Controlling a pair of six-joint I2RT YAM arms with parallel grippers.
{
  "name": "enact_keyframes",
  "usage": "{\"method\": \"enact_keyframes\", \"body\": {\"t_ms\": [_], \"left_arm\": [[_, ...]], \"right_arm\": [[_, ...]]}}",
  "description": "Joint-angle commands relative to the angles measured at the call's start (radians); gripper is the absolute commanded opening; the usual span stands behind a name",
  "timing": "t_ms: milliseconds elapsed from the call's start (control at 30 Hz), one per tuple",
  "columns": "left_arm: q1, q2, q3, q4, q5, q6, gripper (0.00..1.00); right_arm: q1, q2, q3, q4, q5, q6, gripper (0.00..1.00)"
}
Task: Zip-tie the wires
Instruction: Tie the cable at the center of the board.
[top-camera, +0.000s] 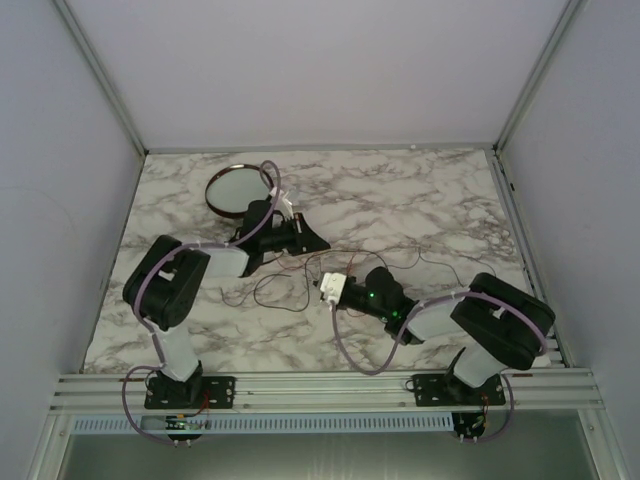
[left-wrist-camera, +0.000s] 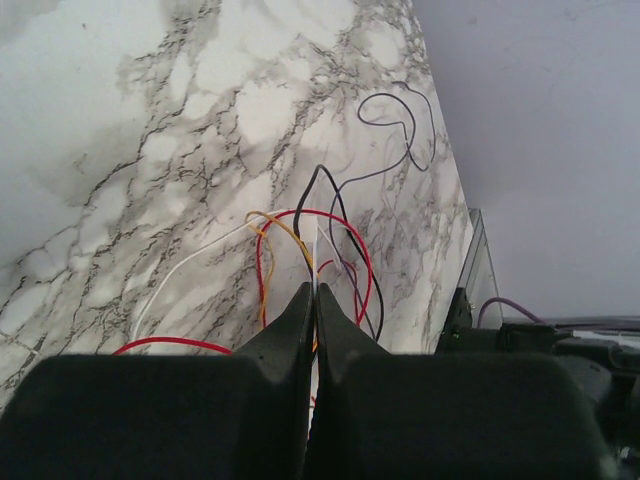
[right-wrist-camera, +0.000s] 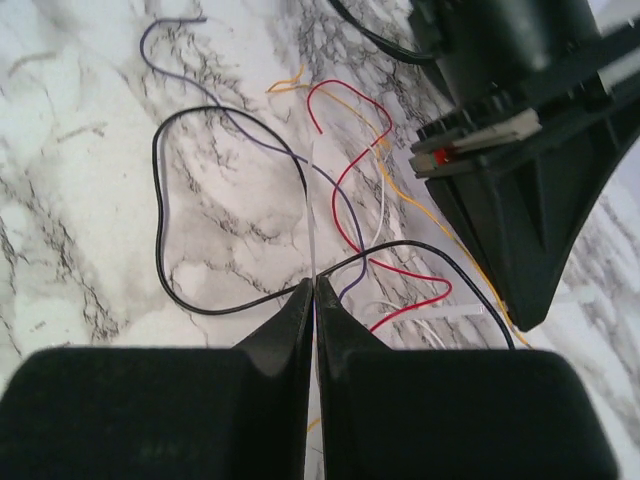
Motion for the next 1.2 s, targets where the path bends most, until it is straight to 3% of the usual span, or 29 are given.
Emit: {"method": "enact_keyframes", "body": {"t_ms": [0,300,733,1167], "left_arm": [[-0.007,-0.076,-0.042,0.124,0.016,0.088,0.00],[-0.035,-0.169,-0.135,0.208,-0.009,0.208,0.00],[-0.078,-0.170,-0.251,0.433,-0.087,0.235,0.00],[-0.081,-0.175,-0.356,0.638,-0.102,0.379,0.00]], "right_arm": [[-0.031,-0.048,-0.008,0.007,-0.047,0.219,0.00],[-0.138,-0.133,-0.030,-0.016,-0.142,0.411,0.00],[-0.211,-0.126,-0.039,0.075,-0.229,0.612,0.00],[-0.304,-0.124,-0.011,0.030,-0.409,0.781,0.00]]}}
